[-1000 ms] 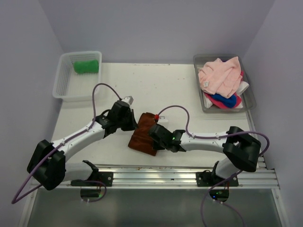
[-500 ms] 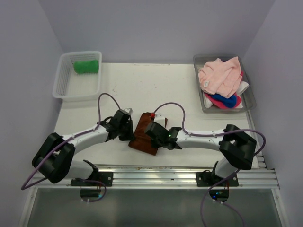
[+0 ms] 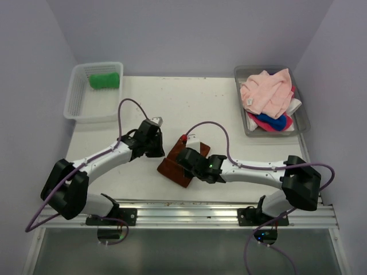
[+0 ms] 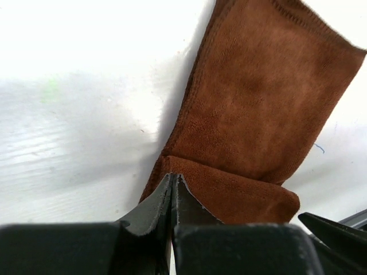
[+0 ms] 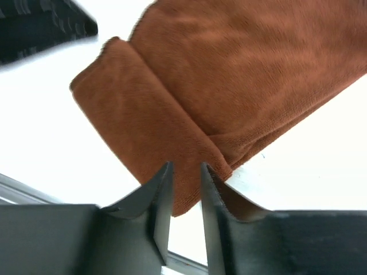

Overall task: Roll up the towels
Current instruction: Roll the towel

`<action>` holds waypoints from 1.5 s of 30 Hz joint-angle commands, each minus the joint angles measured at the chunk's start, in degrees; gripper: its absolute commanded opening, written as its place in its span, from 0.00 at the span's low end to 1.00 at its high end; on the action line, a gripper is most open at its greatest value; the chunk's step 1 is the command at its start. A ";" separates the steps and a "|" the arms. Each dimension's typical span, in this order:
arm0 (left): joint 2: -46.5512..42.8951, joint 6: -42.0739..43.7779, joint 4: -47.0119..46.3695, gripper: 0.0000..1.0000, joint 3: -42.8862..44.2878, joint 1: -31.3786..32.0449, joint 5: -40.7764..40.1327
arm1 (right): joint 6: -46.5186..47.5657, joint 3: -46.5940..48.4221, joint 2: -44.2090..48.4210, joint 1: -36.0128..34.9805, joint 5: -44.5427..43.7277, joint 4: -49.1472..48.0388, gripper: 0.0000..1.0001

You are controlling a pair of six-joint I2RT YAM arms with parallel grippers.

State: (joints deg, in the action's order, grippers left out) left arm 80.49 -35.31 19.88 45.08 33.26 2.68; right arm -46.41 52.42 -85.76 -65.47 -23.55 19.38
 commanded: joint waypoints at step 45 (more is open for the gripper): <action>-14.22 -4.41 -8.52 0.87 -16.60 -8.65 21.05 | 26.11 -2.58 -5.39 -1.95 16.86 -17.96 0.00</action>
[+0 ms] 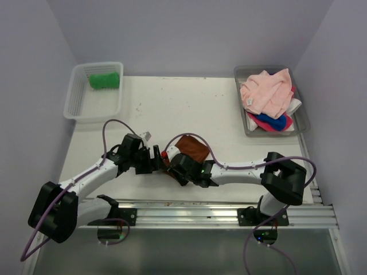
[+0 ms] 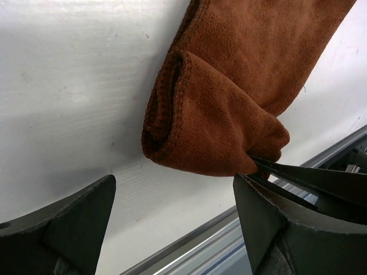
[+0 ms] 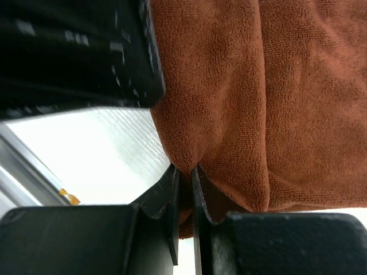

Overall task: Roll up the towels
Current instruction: Roll the towel

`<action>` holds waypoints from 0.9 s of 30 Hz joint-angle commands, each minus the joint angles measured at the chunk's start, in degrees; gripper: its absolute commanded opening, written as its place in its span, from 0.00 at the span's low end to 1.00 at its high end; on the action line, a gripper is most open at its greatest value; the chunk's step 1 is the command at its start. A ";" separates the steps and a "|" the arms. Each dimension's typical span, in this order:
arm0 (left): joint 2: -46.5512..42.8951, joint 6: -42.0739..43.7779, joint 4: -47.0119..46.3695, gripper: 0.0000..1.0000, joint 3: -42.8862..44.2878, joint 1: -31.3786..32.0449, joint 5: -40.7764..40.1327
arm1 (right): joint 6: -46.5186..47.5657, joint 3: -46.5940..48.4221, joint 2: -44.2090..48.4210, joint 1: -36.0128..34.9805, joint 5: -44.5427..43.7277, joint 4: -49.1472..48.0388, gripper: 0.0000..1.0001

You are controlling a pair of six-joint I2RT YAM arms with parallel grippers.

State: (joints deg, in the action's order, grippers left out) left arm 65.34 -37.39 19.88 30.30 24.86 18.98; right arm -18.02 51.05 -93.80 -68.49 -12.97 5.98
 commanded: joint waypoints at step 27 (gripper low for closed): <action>4.35 -7.44 -17.59 0.86 -4.11 -0.25 2.81 | -26.27 -9.74 0.55 15.84 38.63 -29.17 0.00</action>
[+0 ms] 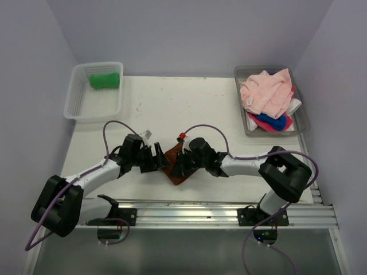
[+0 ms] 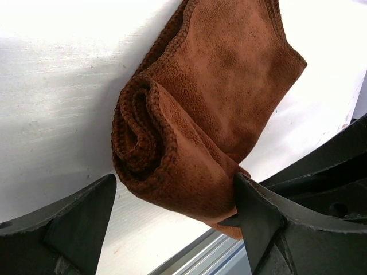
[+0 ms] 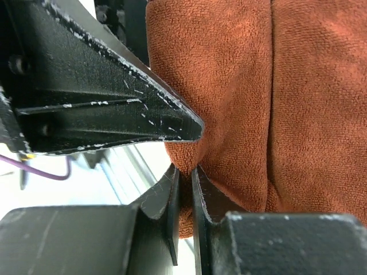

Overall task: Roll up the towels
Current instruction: Roll the towel

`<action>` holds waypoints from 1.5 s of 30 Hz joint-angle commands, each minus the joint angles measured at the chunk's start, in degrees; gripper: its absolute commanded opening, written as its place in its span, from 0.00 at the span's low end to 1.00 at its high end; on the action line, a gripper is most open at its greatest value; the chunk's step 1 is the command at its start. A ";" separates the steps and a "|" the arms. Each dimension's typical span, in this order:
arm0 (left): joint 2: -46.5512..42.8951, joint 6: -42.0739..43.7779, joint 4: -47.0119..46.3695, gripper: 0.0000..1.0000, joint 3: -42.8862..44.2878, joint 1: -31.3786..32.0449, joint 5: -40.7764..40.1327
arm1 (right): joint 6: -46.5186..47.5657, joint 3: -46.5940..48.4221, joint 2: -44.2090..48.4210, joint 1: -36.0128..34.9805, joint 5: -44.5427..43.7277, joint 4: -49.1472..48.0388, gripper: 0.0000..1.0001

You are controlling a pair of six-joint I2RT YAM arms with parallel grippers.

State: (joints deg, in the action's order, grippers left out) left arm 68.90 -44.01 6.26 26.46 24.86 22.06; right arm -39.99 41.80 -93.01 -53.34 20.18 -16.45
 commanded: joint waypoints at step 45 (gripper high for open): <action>-8.45 -0.73 -10.56 0.42 -2.73 -0.25 0.87 | -39.38 -12.97 -20.28 9.40 15.59 -57.73 0.00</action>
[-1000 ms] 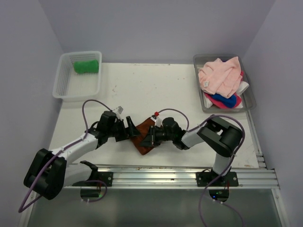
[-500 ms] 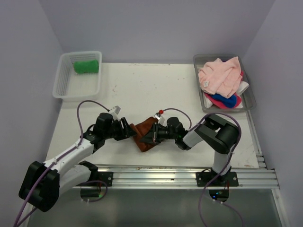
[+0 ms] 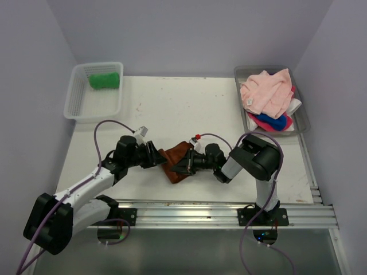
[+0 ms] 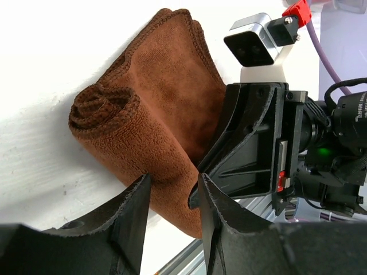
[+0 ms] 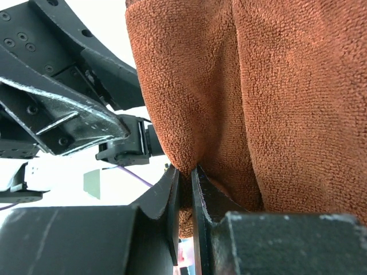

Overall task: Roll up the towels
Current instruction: Roll the towel

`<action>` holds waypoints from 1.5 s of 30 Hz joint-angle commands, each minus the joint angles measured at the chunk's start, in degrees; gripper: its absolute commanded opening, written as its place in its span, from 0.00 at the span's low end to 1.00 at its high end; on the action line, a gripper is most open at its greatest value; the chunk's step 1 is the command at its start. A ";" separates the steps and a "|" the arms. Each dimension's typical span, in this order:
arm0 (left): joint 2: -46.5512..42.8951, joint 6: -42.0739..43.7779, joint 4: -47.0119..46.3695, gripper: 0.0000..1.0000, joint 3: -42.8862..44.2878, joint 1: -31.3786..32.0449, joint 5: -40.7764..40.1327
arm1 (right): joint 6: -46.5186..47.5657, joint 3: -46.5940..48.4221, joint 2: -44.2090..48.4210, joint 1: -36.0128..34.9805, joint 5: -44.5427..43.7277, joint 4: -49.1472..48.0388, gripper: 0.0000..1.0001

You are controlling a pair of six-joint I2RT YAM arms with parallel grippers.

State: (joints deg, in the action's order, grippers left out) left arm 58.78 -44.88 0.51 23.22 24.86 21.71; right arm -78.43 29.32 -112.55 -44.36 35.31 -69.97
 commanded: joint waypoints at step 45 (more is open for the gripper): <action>21.11 -4.34 -1.92 0.40 8.59 -0.17 -4.49 | 57.25 32.11 22.56 -32.02 -57.47 84.92 0.42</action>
State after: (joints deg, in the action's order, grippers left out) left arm 79.09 -49.52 -3.55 30.68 24.86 19.90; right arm -26.52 59.18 -88.97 -75.70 -20.34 13.34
